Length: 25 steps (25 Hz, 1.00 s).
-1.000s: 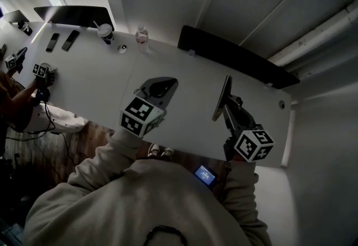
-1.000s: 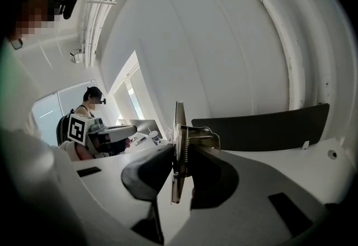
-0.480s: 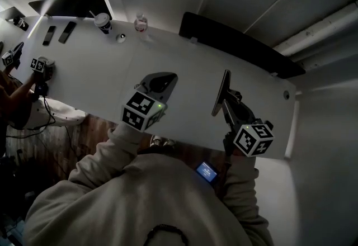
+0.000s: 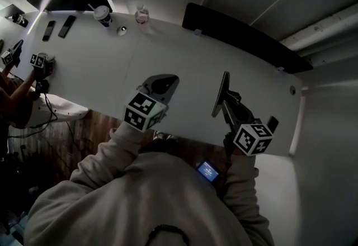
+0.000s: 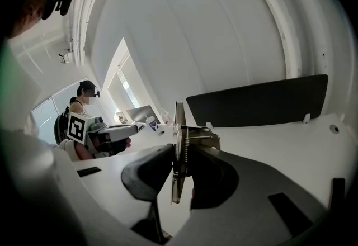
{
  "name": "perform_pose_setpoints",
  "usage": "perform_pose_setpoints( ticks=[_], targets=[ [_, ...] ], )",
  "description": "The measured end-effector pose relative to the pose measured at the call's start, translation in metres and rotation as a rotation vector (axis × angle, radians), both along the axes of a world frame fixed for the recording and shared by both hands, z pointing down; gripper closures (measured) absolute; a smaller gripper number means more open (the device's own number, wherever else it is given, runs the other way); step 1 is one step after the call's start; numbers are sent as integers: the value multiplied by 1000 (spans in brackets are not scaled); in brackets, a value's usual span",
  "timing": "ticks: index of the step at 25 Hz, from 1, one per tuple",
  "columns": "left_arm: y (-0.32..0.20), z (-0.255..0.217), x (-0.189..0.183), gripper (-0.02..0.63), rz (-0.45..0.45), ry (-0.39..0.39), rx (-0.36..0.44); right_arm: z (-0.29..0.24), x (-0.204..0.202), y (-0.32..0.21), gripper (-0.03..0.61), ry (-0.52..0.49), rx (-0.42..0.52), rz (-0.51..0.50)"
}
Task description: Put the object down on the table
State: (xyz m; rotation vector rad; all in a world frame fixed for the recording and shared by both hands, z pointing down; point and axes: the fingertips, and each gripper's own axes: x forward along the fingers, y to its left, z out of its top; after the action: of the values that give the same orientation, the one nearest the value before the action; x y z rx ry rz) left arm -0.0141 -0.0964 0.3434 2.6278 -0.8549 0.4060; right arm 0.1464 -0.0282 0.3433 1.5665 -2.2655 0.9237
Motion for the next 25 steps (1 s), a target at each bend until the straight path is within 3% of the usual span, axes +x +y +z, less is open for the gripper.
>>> perform_pose_setpoints(
  ticks=[17, 25],
  targets=[
    [16, 75, -4, 618, -21, -1, -170, 61, 1, 7, 476, -42, -106, -24],
    [24, 112, -3, 618, -22, -60, -203, 96, 7, 11, 476, -52, -175, -35]
  ],
)
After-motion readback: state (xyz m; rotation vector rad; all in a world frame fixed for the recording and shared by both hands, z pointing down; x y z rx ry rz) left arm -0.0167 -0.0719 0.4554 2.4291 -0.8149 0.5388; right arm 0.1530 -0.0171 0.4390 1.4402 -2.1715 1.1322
